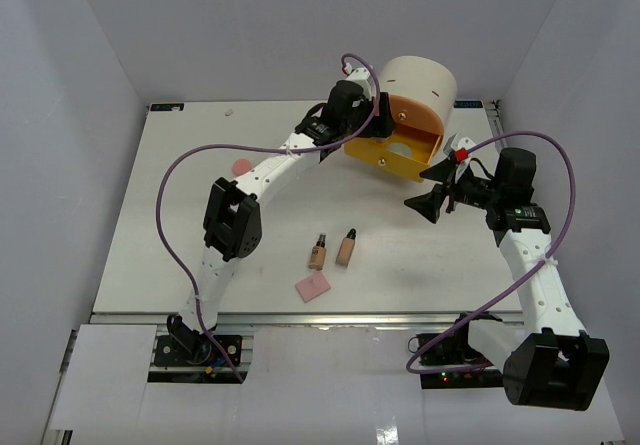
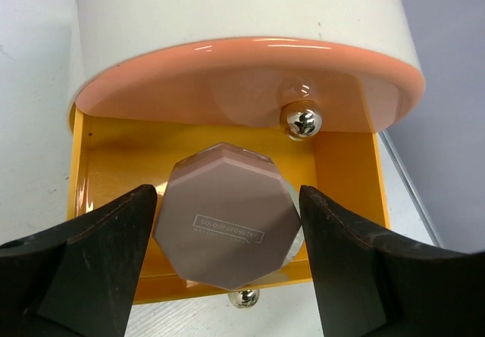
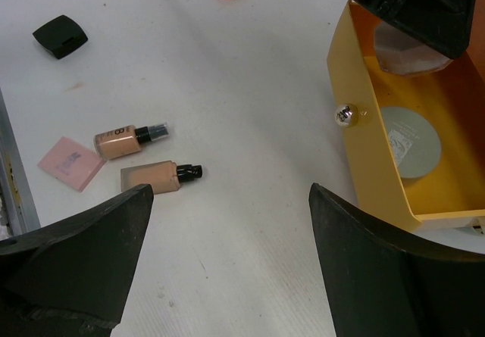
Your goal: Organize the makeup
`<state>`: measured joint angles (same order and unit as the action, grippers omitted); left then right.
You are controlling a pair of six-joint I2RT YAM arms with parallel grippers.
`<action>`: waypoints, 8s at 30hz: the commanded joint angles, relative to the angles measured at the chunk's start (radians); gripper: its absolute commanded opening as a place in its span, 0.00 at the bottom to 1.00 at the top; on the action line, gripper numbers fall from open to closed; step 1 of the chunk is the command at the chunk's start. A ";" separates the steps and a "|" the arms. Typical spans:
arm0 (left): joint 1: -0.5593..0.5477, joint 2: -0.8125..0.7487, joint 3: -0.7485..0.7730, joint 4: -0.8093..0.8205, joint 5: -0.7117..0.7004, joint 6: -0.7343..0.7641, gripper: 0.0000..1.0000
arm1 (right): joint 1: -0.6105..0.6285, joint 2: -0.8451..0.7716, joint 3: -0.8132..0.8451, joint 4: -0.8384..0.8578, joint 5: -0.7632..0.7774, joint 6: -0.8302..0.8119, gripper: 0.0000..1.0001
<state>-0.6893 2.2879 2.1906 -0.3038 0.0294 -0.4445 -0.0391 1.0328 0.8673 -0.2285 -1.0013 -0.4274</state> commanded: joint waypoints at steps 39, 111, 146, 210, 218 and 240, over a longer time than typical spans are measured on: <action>0.568 -0.382 -0.789 0.047 -0.135 0.118 0.98 | -0.021 0.023 -0.019 0.034 -0.025 -0.004 0.90; 0.034 -0.114 -0.067 0.026 0.107 0.035 0.50 | -0.047 0.010 -0.021 0.037 -0.027 0.004 0.90; 0.126 -1.231 -1.151 0.114 -0.219 0.164 0.98 | 0.642 0.212 0.083 -0.087 0.303 -0.197 0.90; 0.139 -2.325 -1.539 -0.095 -0.733 0.141 0.98 | 1.183 1.226 0.917 -0.015 0.630 -0.151 0.14; 0.139 -2.312 -1.548 -0.072 -0.672 0.154 0.98 | 1.016 0.844 0.687 -0.093 0.608 -0.190 0.08; 0.139 -2.074 -1.552 -0.034 -0.377 0.168 0.98 | 0.343 0.471 0.414 0.085 1.079 -0.059 0.23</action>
<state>-0.5514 0.2152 0.6331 -0.3503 -0.3835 -0.2848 0.3096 1.5462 1.3011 -0.2569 -0.0572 -0.5202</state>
